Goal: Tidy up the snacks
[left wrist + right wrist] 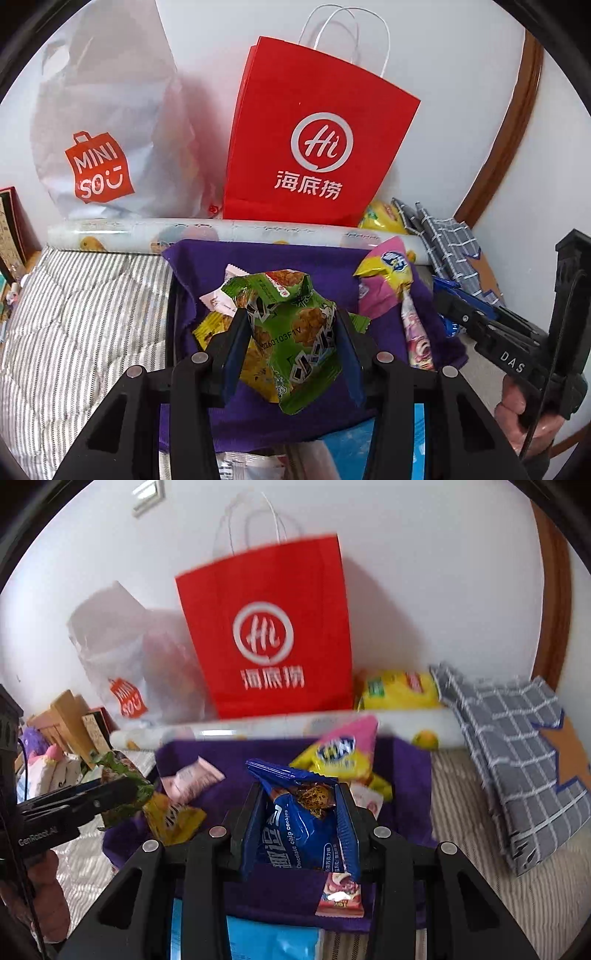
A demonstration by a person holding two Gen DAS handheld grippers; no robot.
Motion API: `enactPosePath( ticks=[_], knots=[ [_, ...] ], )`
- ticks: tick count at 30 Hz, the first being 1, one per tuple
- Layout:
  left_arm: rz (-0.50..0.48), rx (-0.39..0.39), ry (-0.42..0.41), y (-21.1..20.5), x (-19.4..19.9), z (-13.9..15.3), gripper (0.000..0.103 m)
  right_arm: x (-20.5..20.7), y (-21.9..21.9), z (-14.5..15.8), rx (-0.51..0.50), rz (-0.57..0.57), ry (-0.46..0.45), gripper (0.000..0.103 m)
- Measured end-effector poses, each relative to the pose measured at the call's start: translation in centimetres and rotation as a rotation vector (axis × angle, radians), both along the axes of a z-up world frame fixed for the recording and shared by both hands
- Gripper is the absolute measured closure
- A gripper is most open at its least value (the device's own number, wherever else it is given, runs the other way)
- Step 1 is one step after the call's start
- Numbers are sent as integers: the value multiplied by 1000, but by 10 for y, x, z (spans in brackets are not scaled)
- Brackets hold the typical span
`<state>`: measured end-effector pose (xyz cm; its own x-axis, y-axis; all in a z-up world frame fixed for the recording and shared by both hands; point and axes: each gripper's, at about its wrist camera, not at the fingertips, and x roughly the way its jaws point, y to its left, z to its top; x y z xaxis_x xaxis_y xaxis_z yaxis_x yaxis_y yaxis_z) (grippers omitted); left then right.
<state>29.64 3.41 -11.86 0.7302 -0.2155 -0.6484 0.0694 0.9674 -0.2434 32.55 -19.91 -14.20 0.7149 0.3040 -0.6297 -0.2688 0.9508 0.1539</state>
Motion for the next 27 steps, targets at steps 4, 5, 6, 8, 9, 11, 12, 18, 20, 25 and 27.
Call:
enactPosePath(
  ticks=[4,5,6,8,9,11,12,18,20,25,27],
  knots=[
    [-10,-31,1,1,-2,-4,60,-2,-1,-4,22,13,7,65],
    [-9,-29,-3,0,-3,-4,60,-2,-1,-5,16,12,6,65],
    [-4,-23,-9,0,-3,-5,60,0,-1,-6,8,11,3,65],
    [11,-3,-24,-1,-4,-5,59,0,1,-8,-11,9,2,65],
    [13,3,-25,-2,-4,-5,59,1,2,-9,-10,11,7,65],
    [17,1,-27,-2,-4,-7,59,2,3,-10,1,21,14,65],
    [21,-5,-25,-2,-4,-8,59,2,3,-10,5,24,16,65],
    [18,-9,1,-4,-3,-15,59,1,3,-11,-3,15,7,65],
    [15,-2,3,-7,-4,-15,59,1,1,-11,-1,10,6,65],
    [2,13,6,-12,-5,-18,59,2,-1,-11,-1,-1,9,65],
    [-5,18,8,-14,-5,-19,59,1,-1,-11,3,-1,10,65]
  ],
)
